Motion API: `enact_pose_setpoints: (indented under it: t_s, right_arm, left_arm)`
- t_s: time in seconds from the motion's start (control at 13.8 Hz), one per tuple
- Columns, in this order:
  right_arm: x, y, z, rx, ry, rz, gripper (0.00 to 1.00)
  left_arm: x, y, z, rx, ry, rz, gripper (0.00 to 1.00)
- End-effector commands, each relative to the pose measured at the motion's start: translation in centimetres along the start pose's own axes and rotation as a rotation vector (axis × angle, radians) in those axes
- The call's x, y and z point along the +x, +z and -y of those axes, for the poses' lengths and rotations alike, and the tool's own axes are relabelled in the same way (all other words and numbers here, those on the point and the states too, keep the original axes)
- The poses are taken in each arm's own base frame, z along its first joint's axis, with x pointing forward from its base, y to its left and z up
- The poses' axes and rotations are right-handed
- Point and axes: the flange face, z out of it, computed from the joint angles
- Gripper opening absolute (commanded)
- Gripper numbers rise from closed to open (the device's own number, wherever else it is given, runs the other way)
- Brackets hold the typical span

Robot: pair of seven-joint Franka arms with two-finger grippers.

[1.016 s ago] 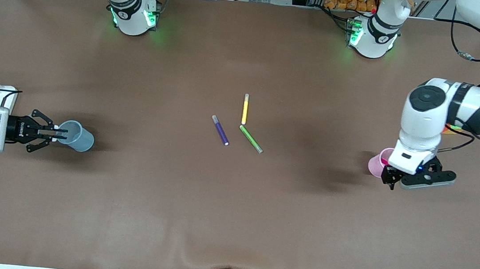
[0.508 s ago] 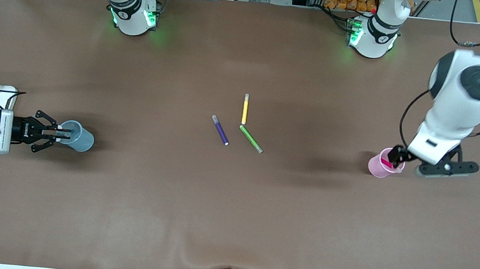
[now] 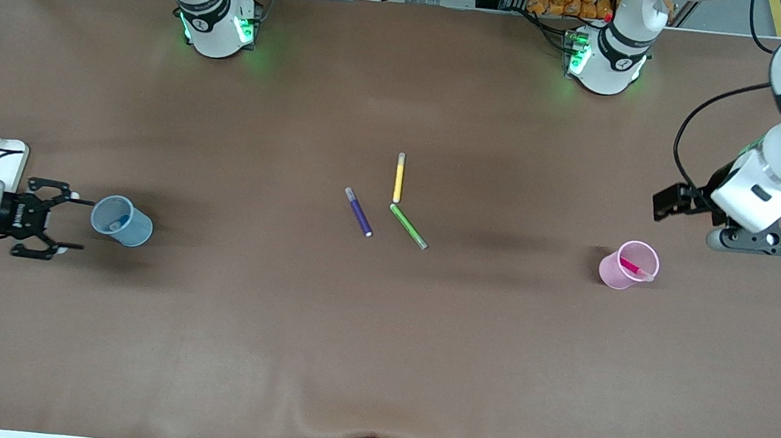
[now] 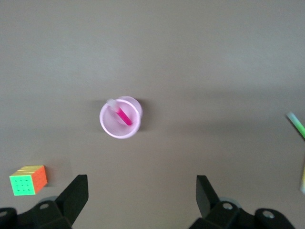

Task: Place pink and blue markers in matching cups

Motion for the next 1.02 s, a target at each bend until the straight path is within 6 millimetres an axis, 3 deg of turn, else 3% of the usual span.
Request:
enact_pose_setpoints:
  t_s: [0.0, 0.15, 0.36, 0.58, 0.73, 0.94]
  right_arm:
    - [4.0, -2.1, 1.8, -0.053, 0.06, 0.1, 1.0]
    - [6.3, -5.0, 3.2, -0.141, 0.13, 0.163, 1.0]
    - [10.7, -6.1, 5.6, -0.211, 0.302, 0.285, 1.0]
    - [17.6, -7.9, 10.1, -0.377, 0.43, 0.45, 1.0]
    - [20.7, -8.9, 12.9, -0.495, 0.536, 0.504, 1.0]
    - [22.1, -10.0, 16.8, -0.598, 0.787, 0.442, 1.0]
  left_arm:
    - [-2.5, -3.2, 0.0, -0.06, 0.03, 0.014, 1.0]
    - [-3.4, -3.4, 0.3, -0.062, 0.025, 0.015, 1.0]
    - [-4.0, -4.5, 0.6, -0.061, 0.022, -0.008, 1.0]
    - [-2.3, -5.8, 2.0, -0.064, 0.028, -0.052, 1.0]
    - [-2.1, -6.7, 2.2, -0.057, 0.047, -0.071, 1.0]
    - [-2.1, -7.4, 2.1, -0.054, 0.032, -0.078, 1.0]
